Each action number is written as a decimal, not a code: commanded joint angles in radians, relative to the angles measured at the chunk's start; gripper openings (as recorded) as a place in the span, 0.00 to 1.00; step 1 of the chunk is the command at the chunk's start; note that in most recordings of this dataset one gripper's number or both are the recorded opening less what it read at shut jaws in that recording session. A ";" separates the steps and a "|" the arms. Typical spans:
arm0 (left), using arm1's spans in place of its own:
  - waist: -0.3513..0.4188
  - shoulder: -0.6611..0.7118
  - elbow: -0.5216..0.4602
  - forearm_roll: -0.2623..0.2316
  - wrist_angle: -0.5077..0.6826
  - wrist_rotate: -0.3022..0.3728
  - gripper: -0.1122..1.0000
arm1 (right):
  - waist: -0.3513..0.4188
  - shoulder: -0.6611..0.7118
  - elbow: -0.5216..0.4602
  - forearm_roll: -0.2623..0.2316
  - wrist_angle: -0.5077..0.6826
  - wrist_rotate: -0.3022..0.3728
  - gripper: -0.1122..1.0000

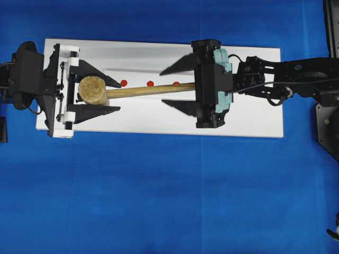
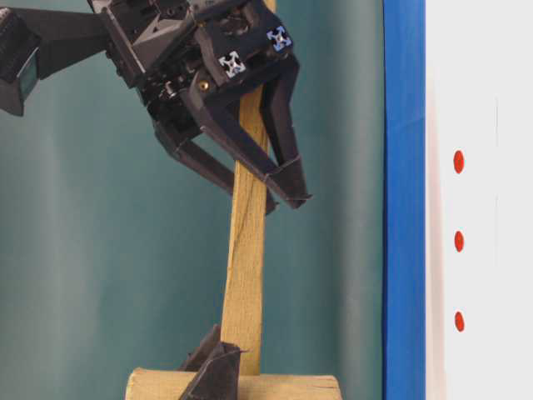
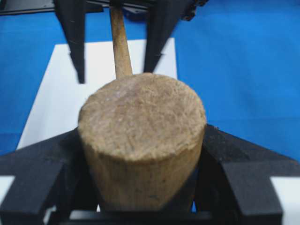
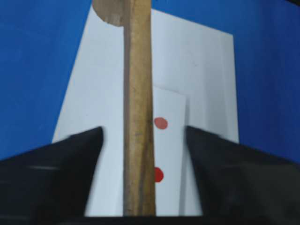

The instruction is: Hit the mark with a hammer.

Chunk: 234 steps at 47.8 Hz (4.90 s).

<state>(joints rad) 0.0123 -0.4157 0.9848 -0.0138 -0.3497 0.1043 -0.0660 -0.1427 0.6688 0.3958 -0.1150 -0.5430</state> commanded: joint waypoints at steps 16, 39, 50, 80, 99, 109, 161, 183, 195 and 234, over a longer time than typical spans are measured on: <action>-0.009 -0.011 -0.025 -0.002 -0.014 0.002 0.50 | 0.003 -0.009 -0.026 0.003 -0.006 0.005 0.12; -0.008 -0.006 -0.028 -0.002 -0.014 0.000 0.50 | 0.003 -0.009 -0.026 0.003 -0.003 0.025 0.12; -0.003 -0.011 -0.025 -0.002 -0.017 0.000 0.83 | 0.003 -0.009 -0.025 0.003 -0.002 0.064 0.12; 0.023 -0.293 0.146 -0.002 0.098 0.012 0.92 | 0.005 -0.080 0.057 0.003 0.046 0.147 0.12; 0.023 -0.643 0.250 -0.002 0.379 0.003 0.91 | 0.005 -0.089 0.071 0.003 0.044 0.158 0.12; 0.023 -0.687 0.265 -0.002 0.419 0.002 0.91 | -0.020 -0.064 0.066 0.003 0.014 0.156 0.12; 0.023 -0.686 0.275 -0.002 0.420 0.002 0.91 | -0.092 0.164 0.077 0.023 -0.026 0.218 0.12; 0.023 -0.684 0.276 -0.002 0.420 0.000 0.91 | -0.075 -0.118 0.156 0.017 -0.034 0.209 0.12; 0.023 -0.686 0.276 -0.002 0.420 0.000 0.91 | -0.075 -0.249 0.250 0.017 -0.044 0.213 0.12; 0.023 -0.689 0.276 -0.002 0.420 -0.003 0.91 | -0.075 -0.043 0.275 0.052 -0.083 0.233 0.12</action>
<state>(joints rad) 0.0322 -1.1121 1.2717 -0.0138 0.0752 0.1028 -0.1427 -0.1258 0.9541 0.4464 -0.1917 -0.3083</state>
